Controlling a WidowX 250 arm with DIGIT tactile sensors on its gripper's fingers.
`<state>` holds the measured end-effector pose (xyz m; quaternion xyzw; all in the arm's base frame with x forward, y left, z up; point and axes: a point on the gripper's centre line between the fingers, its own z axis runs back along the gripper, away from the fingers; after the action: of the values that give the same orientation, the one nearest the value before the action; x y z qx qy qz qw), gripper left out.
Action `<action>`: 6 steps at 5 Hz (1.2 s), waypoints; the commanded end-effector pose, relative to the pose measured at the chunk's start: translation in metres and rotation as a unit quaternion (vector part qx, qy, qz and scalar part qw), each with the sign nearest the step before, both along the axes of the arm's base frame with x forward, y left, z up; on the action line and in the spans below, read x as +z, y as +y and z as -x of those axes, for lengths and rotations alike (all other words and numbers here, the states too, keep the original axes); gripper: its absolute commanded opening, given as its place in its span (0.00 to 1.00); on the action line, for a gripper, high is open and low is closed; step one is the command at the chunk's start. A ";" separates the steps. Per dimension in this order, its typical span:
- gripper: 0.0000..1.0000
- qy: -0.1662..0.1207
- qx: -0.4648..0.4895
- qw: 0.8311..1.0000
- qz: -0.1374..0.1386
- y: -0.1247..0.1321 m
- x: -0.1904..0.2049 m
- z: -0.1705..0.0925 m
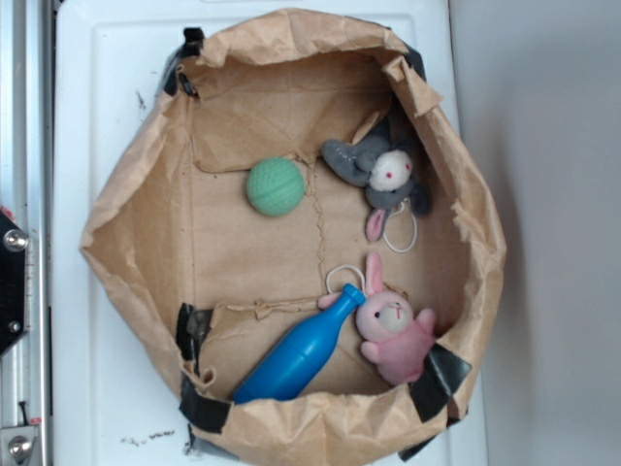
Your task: Grab the green ball.
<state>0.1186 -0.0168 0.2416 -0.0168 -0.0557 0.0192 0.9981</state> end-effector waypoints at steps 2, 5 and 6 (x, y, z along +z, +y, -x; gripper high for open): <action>1.00 -0.017 -0.003 1.000 0.004 0.034 -0.011 -0.050; 1.00 -0.052 -0.026 0.998 -0.035 0.090 -0.033 -0.152; 1.00 -0.052 -0.026 0.998 -0.035 0.090 -0.033 -0.152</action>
<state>0.2636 0.0690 0.1848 0.0030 -0.0703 -0.0132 0.9974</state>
